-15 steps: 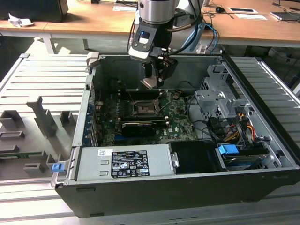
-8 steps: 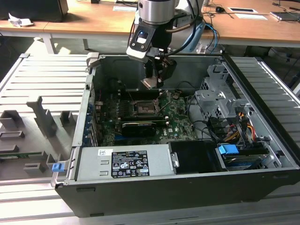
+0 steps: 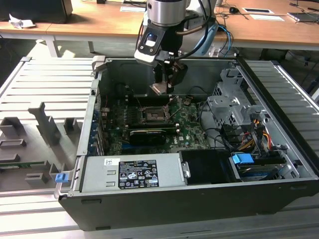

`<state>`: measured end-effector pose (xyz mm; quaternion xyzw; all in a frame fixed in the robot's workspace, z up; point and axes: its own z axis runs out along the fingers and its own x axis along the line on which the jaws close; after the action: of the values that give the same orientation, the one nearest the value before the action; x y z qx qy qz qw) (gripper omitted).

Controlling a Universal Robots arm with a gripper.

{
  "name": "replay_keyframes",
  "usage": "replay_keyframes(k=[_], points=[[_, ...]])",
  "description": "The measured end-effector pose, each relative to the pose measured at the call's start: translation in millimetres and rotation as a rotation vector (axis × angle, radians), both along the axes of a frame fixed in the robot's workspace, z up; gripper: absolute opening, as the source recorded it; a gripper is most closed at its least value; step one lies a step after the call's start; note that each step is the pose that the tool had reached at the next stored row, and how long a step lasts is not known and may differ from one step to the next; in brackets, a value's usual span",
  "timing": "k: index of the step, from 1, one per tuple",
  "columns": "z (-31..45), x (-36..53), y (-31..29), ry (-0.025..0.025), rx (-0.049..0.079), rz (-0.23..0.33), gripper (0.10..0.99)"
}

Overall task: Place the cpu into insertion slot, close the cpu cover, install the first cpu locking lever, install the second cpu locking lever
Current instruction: 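Place the cpu into insertion slot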

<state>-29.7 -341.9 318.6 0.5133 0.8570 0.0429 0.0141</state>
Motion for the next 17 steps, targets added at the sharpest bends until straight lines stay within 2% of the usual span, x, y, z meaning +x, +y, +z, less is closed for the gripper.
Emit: replay_keyframes(k=[17], points=[[-2.6,0.0,0.0,-0.0001,0.000,-0.004,0.529]])
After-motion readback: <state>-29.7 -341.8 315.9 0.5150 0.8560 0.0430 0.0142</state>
